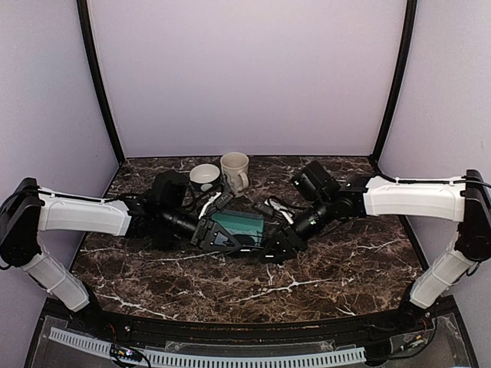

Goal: Organize the sunglasses
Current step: Pass from the left arm to the right, then pass from the right arm to the left

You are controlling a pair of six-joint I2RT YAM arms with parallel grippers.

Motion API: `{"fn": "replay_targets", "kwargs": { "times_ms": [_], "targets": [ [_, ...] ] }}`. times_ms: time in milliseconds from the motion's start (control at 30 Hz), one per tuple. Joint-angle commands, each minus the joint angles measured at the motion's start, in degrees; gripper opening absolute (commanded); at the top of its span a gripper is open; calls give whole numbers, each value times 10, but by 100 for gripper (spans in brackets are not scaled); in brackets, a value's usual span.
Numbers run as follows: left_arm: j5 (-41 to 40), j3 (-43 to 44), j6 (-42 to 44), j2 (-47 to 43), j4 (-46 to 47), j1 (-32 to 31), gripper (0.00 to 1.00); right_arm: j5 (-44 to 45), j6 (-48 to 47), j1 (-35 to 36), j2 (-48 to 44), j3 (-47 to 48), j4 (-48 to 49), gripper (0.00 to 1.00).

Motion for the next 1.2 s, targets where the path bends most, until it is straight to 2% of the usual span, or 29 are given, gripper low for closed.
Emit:
{"fn": "replay_targets", "kwargs": {
  "times_ms": [0, 200, 667, 900, 1033, 1167],
  "targets": [
    [9, -5, 5, -12, 19, -1, 18, -12, 7, -7, -29, -24, 19, 57],
    [10, -10, 4, -10, 20, -1, 18, -19, 13, -16, -49, -37, 31, 50],
    [5, -21, -5, -12, 32, -1, 20, -39, 2, -22, -50, -41, 36, 26],
    [-6, -36, -16, -23, 49, -2, 43, -45, -48, -22, -42, -27, -8, 19],
    [-14, -43, -13, -33, 50, -1, 50, -50, -67, -22, -37, -22, -24, 18],
    [-18, -48, -6, -38, 49, -1, 54, -53, -72, -23, -38, -25, -25, 18]
  ]
}}
